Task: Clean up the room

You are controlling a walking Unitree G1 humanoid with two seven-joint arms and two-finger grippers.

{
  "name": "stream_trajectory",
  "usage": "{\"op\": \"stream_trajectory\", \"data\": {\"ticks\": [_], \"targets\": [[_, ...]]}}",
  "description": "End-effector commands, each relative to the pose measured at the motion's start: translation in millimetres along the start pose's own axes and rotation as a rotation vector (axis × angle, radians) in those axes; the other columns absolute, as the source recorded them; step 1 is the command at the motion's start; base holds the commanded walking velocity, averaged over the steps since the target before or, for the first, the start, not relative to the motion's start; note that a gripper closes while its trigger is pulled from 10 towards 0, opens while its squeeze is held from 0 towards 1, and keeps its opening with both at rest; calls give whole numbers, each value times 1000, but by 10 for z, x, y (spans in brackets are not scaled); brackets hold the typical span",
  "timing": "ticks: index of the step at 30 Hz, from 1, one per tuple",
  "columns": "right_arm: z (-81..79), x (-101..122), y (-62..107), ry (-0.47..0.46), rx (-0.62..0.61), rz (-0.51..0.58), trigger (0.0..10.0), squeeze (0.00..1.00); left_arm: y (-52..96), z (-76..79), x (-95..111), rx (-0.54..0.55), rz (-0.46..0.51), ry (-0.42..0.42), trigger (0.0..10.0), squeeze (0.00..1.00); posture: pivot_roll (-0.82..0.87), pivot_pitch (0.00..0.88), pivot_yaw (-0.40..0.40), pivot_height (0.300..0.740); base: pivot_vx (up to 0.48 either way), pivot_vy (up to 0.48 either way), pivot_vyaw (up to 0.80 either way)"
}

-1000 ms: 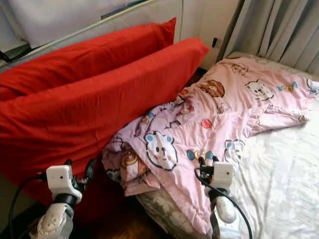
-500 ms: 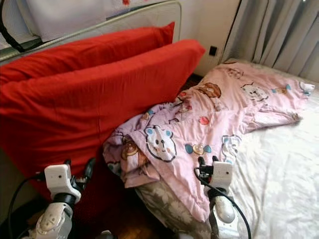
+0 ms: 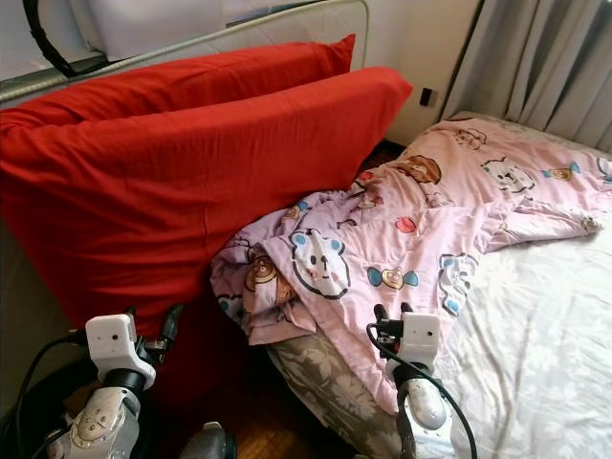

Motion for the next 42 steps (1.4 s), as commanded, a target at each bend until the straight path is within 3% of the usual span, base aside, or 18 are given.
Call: {"op": "stream_trajectory", "data": {"ticks": [1, 5, 18, 22, 42], "targets": [[-28, -25, -29, 11, 11, -31, 10000, 0, -19, 17, 29, -2, 0, -9, 10000, 0, -51, 112, -14, 670, 0, 0, 0], [-37, -57, -28, 15, 18, -49, 10000, 0, -29, 21, 54, -3, 5, -12, 10000, 0, -47, 128, -18, 650, 0, 0, 0], [-53, -45, -54, 22, 28, -54, 10000, 0, -93, -3, 124, 0, 14, -24, 10000, 0, -38, 154, -15, 650, 0, 0, 0], [-90, -45, -60, 23, 38, -55, 10000, 0, -106, 19, 123, -7, 10, -24, 10000, 0, -37, 161, -12, 620, 0, 0, 0], [-142, -38, -57, -1, 58, -46, 10000, 0, -122, 91, 47, -41, -42, -12, 10000, 0, -33, 167, -11, 620, 0, 0, 0]]}}
Point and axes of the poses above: a point about 5 cm out from each wrist's last joint towards the gripper, its own y axis pointing back from the gripper into the wrist, its own x axis along the axis of the wrist's last joint, z = x × y, the point moved 4 cm from there along -y, pointing out of the wrist towards the gripper, and after that the axes turned 10 degrees about y, right-handed, at the moved point
